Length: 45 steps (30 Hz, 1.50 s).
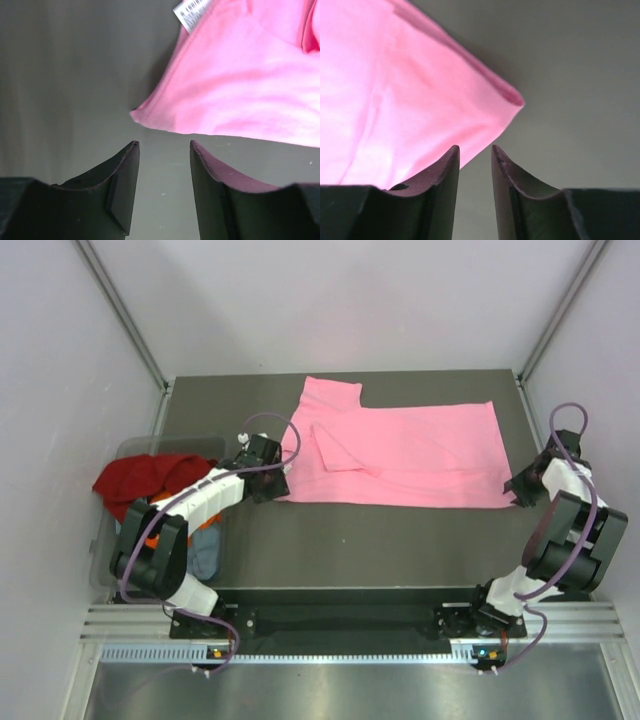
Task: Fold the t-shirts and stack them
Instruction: Fold the tshirt
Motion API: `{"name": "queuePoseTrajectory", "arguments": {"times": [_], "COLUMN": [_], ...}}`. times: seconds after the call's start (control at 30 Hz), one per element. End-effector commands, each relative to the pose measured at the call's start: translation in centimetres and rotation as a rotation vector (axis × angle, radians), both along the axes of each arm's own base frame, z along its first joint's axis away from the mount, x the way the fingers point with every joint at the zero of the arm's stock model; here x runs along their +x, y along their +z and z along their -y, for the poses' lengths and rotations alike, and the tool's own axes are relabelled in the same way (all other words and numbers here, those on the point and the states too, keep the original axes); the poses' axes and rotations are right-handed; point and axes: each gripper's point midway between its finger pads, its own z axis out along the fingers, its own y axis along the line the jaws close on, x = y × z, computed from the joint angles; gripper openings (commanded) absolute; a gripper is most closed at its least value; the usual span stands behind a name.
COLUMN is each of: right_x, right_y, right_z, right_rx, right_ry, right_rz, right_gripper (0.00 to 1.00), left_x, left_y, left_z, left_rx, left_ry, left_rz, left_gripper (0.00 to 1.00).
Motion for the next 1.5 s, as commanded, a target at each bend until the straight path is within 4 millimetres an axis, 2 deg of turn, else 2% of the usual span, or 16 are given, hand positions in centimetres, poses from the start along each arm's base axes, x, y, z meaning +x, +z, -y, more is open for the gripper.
{"name": "queuePoseTrajectory", "arguments": {"times": [0.0,0.1,0.2,0.23,0.3,0.33,0.4,0.43,0.5,0.53,0.67,0.73,0.8,1.0,1.27,1.47], "right_x": [2.4,3.6,5.9,6.5,8.5,8.9,11.2,11.2,12.4,12.0,13.1,13.2,13.6,13.5,13.0,12.5], "right_y": [2.8,4.0,5.3,5.4,6.6,6.8,8.4,8.8,10.3,10.2,10.4,8.6,8.9,6.4,4.9,3.5], "right_z": [-1.8,-3.5,-7.9,-10.6,-13.3,-16.6,-19.4,-23.1,-26.5,-29.6,-36.3,-38.6,-40.2,-45.0,-47.0,-48.0], "right_rx": [0.042,0.018,-0.006,-0.023,-0.086,-0.129,-0.205,-0.213,-0.304,-0.332,-0.392,-0.389,-0.392,-0.315,-0.283,-0.281], "right_ry": [0.083,0.220,0.434,0.520,0.617,0.701,0.756,0.844,0.933,1.003,1.183,1.241,1.267,1.440,1.481,1.501], "right_rz": [0.099,0.126,0.195,0.197,0.261,0.283,0.410,0.466,0.587,0.614,0.693,0.677,0.720,0.735,0.760,0.731], "right_gripper": [0.33,0.36,0.37,0.38,0.39,0.39,0.39,0.39,0.41,0.42,0.43,0.42,0.41,0.45,0.43,0.44], "left_x": [1.0,0.9,0.5,0.1,-0.4,-0.5,-1.3,-1.6,-2.2,-2.4,-3.0,-2.4,-1.6,0.2,1.5,0.8], "left_y": [-0.3,-1.3,-2.6,-2.9,-3.2,-3.3,-3.5,-3.7,-3.8,-3.7,-2.8,-0.8,0.8,2.7,-0.1,-4.2], "left_z": [2.2,2.0,1.0,0.5,-0.2,-0.3,-0.5,-0.7,-1.0,-1.1,-1.6,-1.2,-0.7,1.2,2.8,0.6], "left_rx": [-0.084,-0.073,-0.027,-0.012,0.008,0.008,0.005,0.009,0.010,0.009,-0.004,-0.048,-0.129,-0.289,-0.317,-0.172], "left_ry": [-0.074,-0.073,-0.031,-0.001,0.024,0.029,0.029,0.034,0.041,0.048,0.077,0.082,0.092,0.101,0.088,0.152], "left_rz": [0.032,0.020,-0.009,-0.026,-0.028,-0.028,-0.035,-0.039,-0.043,-0.041,-0.009,0.056,0.111,0.185,0.123,0.006], "left_gripper": [0.50,0.49,0.36,0.25,0.21,0.17,0.11,0.10,0.04,0.03,0.04,0.16,0.34,0.45,0.34,0.22]}}
